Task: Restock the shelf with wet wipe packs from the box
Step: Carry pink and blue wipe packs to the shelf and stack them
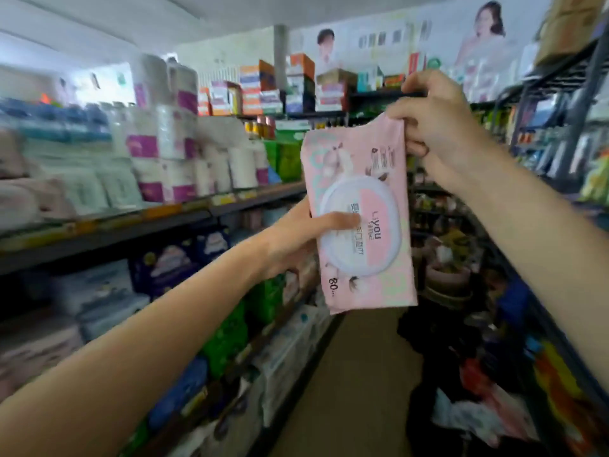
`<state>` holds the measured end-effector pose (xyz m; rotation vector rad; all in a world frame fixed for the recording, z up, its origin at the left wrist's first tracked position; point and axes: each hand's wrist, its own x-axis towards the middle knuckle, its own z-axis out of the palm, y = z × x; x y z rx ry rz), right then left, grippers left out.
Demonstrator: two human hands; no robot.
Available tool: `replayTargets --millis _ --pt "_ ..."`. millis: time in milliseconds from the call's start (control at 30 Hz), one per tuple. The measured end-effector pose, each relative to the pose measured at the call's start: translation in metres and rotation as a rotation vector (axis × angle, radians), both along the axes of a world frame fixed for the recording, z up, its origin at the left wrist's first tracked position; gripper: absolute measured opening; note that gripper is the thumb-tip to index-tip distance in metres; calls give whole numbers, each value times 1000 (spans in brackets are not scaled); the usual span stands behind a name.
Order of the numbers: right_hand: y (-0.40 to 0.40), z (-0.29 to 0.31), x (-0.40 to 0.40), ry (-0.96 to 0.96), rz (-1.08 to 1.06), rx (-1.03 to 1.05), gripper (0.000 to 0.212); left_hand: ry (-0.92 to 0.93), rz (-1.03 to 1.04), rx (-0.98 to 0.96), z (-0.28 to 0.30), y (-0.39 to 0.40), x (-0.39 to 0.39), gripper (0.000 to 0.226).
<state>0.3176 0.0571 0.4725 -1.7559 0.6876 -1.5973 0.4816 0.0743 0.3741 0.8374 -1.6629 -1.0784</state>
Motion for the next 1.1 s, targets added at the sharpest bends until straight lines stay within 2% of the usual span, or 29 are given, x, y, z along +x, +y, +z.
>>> replayTargets --millis 133,367,533,600,667,733,833,900,933,1000,1100 --pt "16 30 79 -113 184 17 30 100 118 -12 31 43 74 70" --pt "53 54 210 -42 470 -60 25 269 519 -243 35 107 166 79" --pt "64 60 255 -24 592 -180 19 312 736 -407 50 128 210 84" --pt "60 52 266 63 618 -243 16 355 765 -426 58 130 227 88" --pt "54 39 273 184 591 -295 17 388 804 -449 66 130 241 90" --pt "49 27 278 242 595 -325 29 399 850 -471 73 129 252 93" --pt "47 6 289 303 503 -409 81 417 906 -497 82 119 259 93" --pt "44 -12 308 351 289 -568 109 441 937 -544 88 107 262 90" --pt "41 -21 320 370 156 -635 117 432 961 -566 91 98 264 88" --pt "28 -30 340 342 -52 -677 120 378 1007 -574 96 80 269 89" --pt "-13 -18 362 232 -126 -738 117 300 956 -510 118 70 289 86"
